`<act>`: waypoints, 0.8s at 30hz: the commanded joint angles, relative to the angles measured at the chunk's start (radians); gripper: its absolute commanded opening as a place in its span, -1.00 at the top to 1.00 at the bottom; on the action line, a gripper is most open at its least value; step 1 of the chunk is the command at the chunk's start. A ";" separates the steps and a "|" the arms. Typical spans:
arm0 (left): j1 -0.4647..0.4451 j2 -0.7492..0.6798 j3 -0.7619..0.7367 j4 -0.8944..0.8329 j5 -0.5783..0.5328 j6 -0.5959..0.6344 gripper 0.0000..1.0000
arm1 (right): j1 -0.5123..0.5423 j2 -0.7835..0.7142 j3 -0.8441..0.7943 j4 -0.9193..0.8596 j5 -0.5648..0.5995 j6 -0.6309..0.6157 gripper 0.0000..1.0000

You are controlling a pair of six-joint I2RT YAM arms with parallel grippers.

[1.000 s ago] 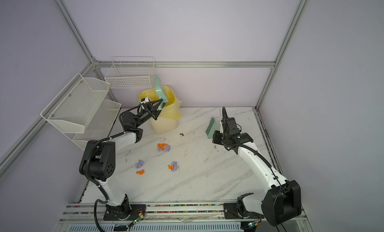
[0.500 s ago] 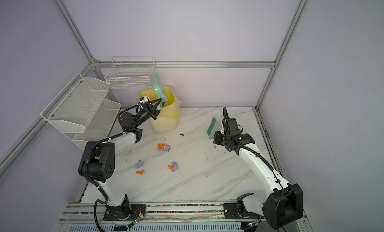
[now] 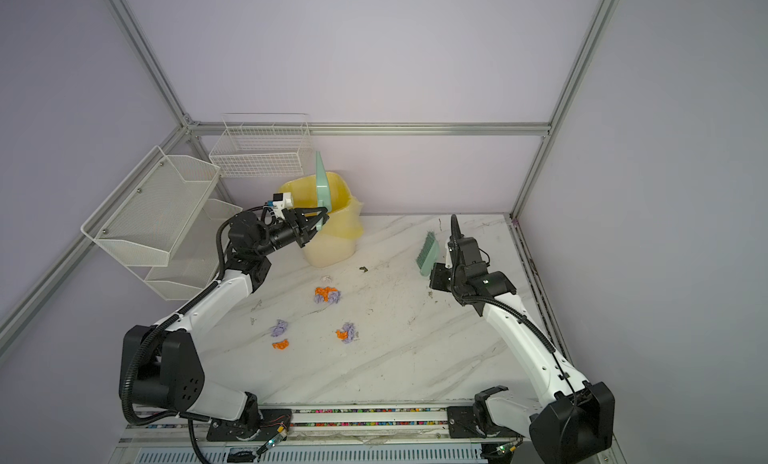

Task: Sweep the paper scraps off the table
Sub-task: 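Tip the green dustpan to pour the orange scraps into the bin, then lower the empty dustpan from the bin with left while right lowers brush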

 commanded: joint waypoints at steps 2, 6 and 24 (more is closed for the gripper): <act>-0.028 -0.058 0.032 -0.188 -0.043 0.168 0.73 | -0.001 -0.026 -0.018 0.010 -0.020 -0.019 1.00; -0.065 -0.103 0.064 -0.334 -0.090 0.266 0.73 | -0.001 -0.034 -0.016 -0.008 -0.044 -0.045 1.00; -0.155 -0.252 0.170 -0.898 -0.248 0.702 0.73 | 0.001 -0.057 -0.039 0.032 -0.236 -0.047 1.00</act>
